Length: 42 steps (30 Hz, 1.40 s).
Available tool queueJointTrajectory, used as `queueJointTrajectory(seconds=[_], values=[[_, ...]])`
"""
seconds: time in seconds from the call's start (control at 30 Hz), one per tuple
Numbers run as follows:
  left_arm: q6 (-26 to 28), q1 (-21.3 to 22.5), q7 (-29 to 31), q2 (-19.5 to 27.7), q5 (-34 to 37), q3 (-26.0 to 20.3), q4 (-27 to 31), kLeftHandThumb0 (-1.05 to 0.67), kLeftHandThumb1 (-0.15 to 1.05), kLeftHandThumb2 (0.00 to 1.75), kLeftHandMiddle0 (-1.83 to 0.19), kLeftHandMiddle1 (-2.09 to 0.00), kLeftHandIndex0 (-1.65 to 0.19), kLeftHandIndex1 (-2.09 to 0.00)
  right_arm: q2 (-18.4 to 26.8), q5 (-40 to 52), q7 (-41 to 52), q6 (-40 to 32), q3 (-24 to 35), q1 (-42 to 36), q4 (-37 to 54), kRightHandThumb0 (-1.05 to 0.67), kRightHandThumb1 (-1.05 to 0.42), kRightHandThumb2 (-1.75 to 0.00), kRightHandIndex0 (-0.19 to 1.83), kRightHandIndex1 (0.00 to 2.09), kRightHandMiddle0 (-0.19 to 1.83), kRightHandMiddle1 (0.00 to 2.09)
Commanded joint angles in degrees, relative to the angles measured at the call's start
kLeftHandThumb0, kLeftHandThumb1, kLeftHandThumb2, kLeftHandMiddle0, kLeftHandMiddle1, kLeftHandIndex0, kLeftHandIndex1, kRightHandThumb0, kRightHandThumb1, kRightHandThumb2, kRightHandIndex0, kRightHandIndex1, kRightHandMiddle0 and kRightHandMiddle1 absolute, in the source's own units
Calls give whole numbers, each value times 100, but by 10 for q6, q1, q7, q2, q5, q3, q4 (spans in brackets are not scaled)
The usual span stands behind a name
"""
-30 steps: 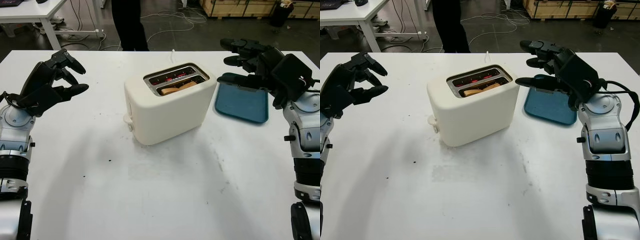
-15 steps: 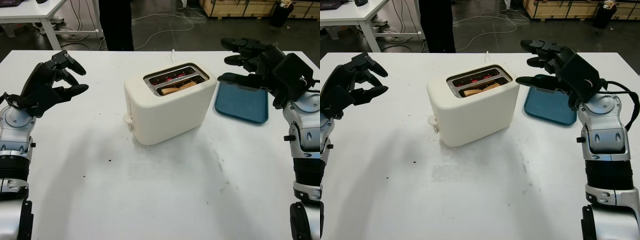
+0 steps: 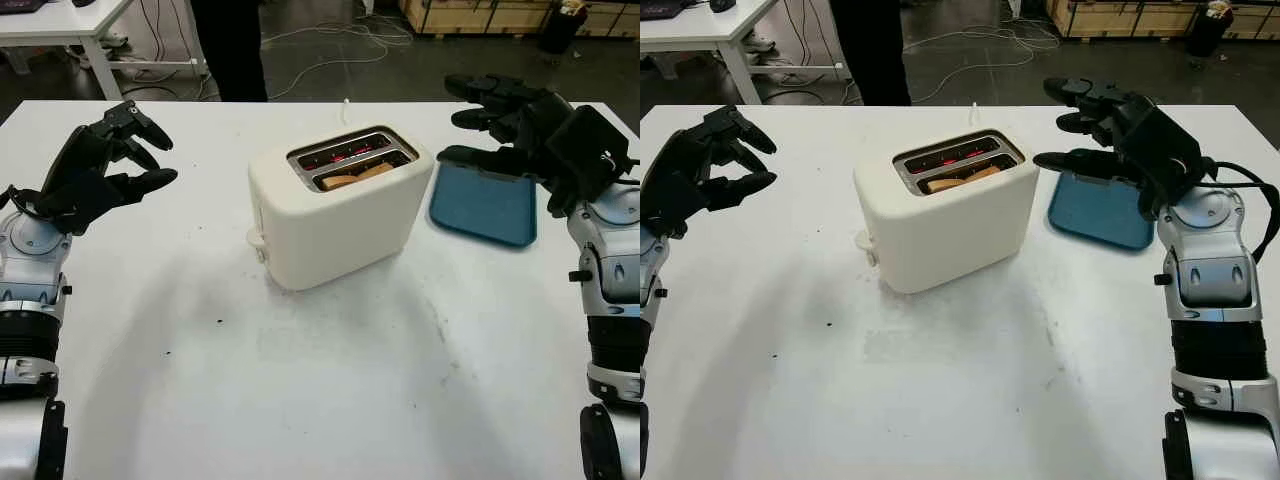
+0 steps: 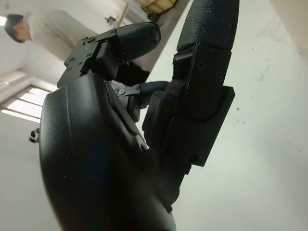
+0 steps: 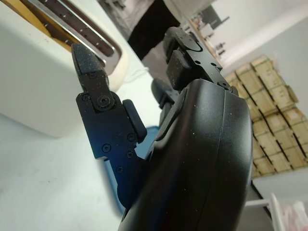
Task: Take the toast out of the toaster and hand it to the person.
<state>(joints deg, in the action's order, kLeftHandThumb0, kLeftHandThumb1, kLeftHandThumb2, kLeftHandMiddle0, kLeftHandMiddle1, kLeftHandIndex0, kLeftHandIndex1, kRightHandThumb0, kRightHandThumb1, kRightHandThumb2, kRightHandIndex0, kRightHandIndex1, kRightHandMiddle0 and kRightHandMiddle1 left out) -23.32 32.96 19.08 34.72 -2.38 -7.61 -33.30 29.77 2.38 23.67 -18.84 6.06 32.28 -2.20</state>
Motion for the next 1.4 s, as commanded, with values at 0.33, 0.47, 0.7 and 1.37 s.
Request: queueJointTrajectory(seconds=[0.33, 0.47, 0.7, 1.37], values=[[-6, 17, 11, 3, 2, 1, -3, -105, 92, 17, -22, -165, -18, -158, -3, 3, -5, -5, 2, 11, 13, -40, -72, 0, 7, 83, 47, 3], [-1, 15, 9, 2, 1, 1, 3, -105, 92, 17, -23, -165, -19, -158, -3, 0, -5, 4, 0, 10, 9, -40, -72, 0, 8, 83, 47, 3], [-3, 11, 5, 3, 0, 0, 2, -105, 92, 16, -23, -164, -19, -157, -3, 0, -4, 2, -1, 11, 7, -37, -73, 0, 6, 83, 47, 3], [-4, 10, 3, 4, -1, -2, -1, -105, 92, 16, -26, -162, -23, -155, -5, 7, -3, -2, 2, 9, 7, -42, -73, 0, 5, 83, 46, 3]])
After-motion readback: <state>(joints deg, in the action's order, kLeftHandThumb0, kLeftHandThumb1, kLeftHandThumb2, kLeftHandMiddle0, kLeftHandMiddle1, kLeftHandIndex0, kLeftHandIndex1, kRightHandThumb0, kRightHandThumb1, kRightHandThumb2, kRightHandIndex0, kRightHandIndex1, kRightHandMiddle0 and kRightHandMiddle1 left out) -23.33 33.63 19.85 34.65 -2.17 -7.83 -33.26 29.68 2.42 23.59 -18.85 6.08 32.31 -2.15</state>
